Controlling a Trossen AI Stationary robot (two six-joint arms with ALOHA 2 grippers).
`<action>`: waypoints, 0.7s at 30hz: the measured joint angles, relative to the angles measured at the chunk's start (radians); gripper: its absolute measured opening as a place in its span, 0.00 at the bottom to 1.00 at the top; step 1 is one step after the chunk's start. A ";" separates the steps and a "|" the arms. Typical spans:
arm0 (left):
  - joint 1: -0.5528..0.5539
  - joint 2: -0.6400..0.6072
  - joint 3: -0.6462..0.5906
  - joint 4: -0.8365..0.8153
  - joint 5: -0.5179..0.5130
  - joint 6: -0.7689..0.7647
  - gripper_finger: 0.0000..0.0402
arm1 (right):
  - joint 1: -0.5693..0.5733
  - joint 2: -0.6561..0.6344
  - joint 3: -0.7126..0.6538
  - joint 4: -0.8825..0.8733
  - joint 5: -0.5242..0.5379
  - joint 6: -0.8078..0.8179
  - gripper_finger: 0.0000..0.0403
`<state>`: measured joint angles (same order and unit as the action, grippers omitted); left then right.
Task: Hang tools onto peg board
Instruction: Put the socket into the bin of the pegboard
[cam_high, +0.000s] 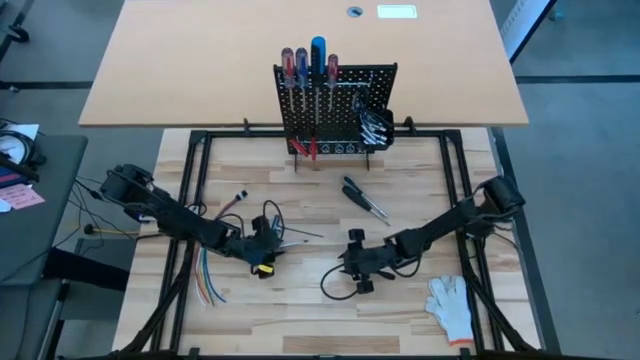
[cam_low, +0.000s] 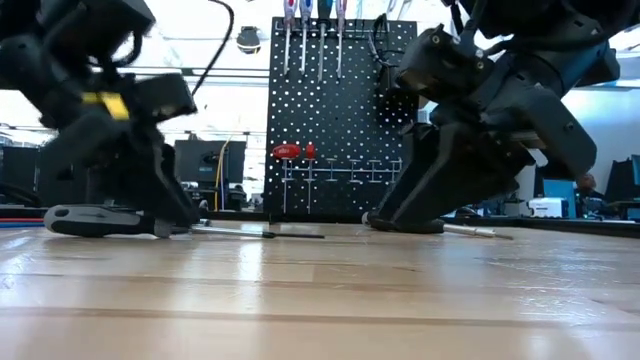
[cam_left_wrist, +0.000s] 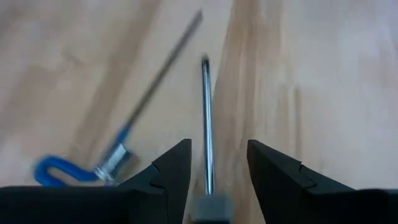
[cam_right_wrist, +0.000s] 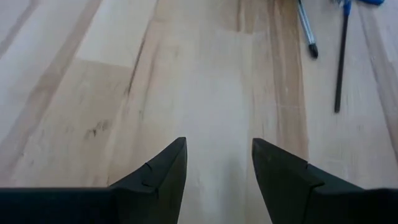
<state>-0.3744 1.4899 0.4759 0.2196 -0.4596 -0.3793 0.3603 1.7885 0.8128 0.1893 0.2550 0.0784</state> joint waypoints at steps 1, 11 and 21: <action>-0.001 -0.020 0.000 0.001 -0.017 0.003 0.37 | 0.000 0.000 0.000 -0.003 0.000 0.003 0.46; 0.021 -0.090 -0.006 -0.103 -0.215 0.063 0.37 | 0.000 -0.002 0.000 -0.009 0.000 0.019 0.46; 0.126 0.060 -0.014 -0.048 -0.087 0.127 0.37 | 0.000 -0.002 0.000 -0.014 -0.001 0.021 0.46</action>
<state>-0.2482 1.5497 0.4622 0.1714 -0.5462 -0.2525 0.3599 1.7866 0.8127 0.1753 0.2543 0.0994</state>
